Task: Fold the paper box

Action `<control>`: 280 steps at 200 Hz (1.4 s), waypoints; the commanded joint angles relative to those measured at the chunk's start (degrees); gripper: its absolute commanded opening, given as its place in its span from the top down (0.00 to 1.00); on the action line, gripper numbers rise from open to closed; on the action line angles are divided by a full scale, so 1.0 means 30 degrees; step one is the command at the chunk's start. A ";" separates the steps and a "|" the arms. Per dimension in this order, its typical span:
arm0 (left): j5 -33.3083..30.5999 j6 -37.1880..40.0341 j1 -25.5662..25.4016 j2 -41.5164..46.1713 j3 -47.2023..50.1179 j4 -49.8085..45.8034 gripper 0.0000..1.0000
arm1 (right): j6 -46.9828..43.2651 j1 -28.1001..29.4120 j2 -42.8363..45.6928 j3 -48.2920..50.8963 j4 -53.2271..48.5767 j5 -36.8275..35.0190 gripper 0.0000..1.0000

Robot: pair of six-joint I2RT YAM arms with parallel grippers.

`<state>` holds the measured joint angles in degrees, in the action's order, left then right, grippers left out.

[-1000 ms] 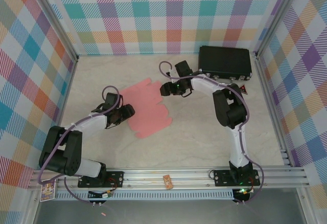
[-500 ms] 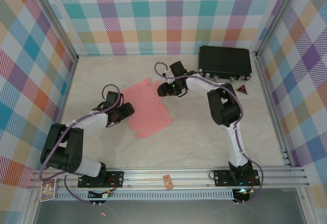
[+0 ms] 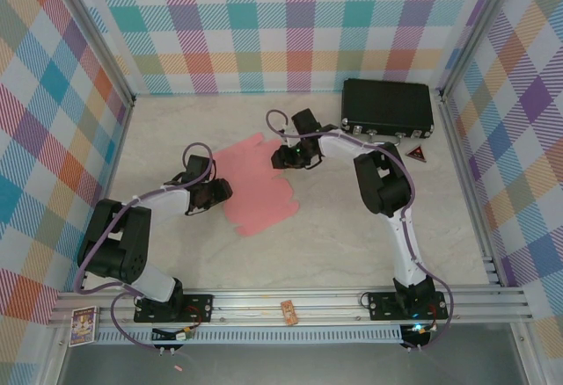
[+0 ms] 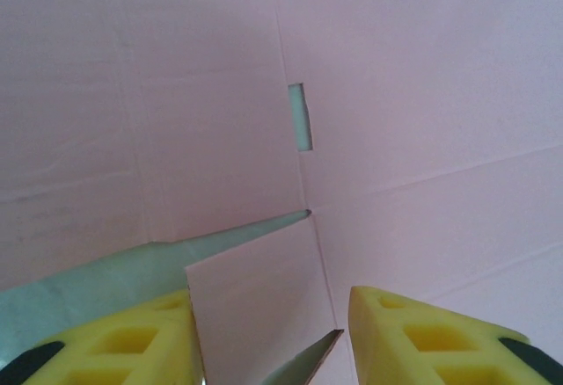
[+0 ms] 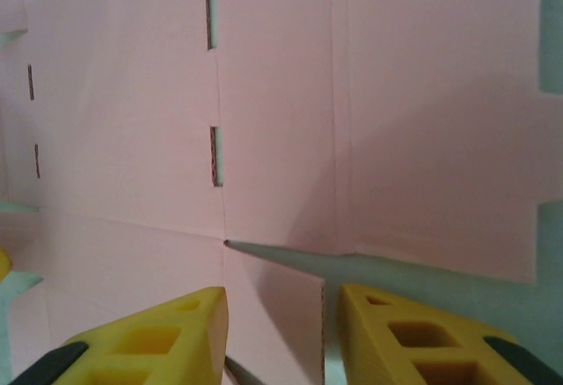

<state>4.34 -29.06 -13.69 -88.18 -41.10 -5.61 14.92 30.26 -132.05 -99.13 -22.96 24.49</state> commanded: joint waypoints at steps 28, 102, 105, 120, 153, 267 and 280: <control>0.1827 0.2036 0.0086 -0.0314 -0.1050 0.0403 0.58 | 0.0850 0.0134 0.2987 0.3621 0.1022 -0.0922 0.67; 0.2743 0.2551 -0.0182 -0.0731 -0.1035 0.0448 0.62 | 0.1873 0.0178 0.6203 0.8566 0.3531 -0.1660 0.75; 0.2707 0.2565 -0.0182 -0.0724 -0.1010 0.0442 0.63 | 0.1896 0.0183 0.6243 0.8686 0.3604 -0.1660 0.75; 0.2462 0.2503 -0.0204 -0.0723 -0.0880 0.0400 0.68 | 0.1977 0.0196 0.6467 0.9381 0.3749 -0.1665 0.75; 0.0909 0.2288 -0.0182 -0.0690 -0.0777 0.0113 0.78 | 0.2183 0.0255 0.7256 1.0849 0.4286 -0.1923 0.75; -0.0584 0.3703 -0.1793 -0.0803 -0.2252 -0.2951 1.00 | 0.2191 -0.0148 1.3270 1.4042 0.2425 -0.6227 0.72; -0.0557 0.3787 -0.2181 -0.0505 -0.2069 -0.3144 1.00 | 0.2151 -0.0477 1.3672 1.4032 0.2343 -0.5825 0.72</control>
<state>4.27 -19.59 -18.44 -91.00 -47.09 -9.61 20.82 30.13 -93.60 -57.95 -13.89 8.29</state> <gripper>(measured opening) 0.050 0.276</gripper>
